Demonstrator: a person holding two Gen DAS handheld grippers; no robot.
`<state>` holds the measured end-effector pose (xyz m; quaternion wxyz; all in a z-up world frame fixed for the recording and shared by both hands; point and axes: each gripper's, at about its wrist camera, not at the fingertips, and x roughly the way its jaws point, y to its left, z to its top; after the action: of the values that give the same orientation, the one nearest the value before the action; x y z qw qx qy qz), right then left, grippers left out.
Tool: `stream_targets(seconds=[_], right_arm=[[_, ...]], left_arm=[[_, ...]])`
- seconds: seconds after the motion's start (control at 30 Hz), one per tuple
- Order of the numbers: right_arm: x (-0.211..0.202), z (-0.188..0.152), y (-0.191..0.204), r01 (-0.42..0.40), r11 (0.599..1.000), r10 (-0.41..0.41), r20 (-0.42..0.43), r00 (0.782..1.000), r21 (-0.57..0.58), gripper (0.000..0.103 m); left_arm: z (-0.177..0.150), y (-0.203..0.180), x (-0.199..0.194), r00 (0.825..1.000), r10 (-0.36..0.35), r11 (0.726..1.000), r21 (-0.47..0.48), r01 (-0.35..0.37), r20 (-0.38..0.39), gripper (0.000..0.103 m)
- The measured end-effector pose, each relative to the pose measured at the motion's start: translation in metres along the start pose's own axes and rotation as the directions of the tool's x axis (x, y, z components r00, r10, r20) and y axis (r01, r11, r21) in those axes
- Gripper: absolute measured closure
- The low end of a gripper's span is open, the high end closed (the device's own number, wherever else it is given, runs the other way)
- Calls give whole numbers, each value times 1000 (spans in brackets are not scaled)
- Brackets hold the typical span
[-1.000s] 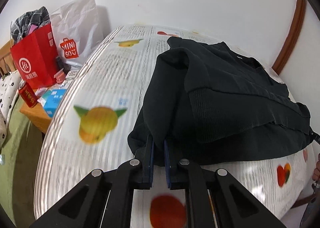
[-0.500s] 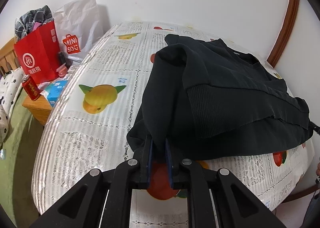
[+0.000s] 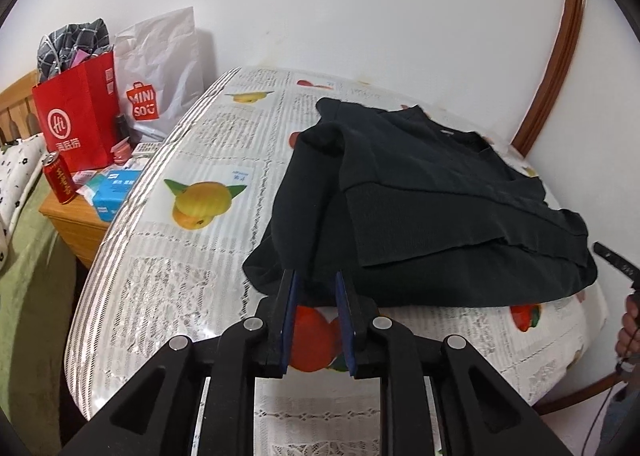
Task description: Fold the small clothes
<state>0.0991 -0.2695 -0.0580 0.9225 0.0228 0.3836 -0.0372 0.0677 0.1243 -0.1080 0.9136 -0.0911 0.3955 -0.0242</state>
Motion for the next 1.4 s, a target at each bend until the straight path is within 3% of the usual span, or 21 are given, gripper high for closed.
stream_targets(seconds=[0.37, 0.8, 0.93, 1.4], right_arm=[[23, -7, 35, -75, 997, 75, -64, 995, 2, 82], [35, -16, 55, -95, 995, 93, -109, 990, -15, 82], [41, -17, 59, -82, 996, 78, -120, 990, -26, 82], [51, -24, 61, -71, 997, 67, -129, 989, -21, 79]], left_arm=[[9, -21, 23, 994, -107, 994, 32, 108, -27, 85], [5, -21, 38, 992, -99, 995, 3, 100, -74, 84], [2, -18, 51, 988, -79, 997, -30, 76, -134, 83], [1, -21, 60, 989, -56, 998, -5, 55, -140, 82]])
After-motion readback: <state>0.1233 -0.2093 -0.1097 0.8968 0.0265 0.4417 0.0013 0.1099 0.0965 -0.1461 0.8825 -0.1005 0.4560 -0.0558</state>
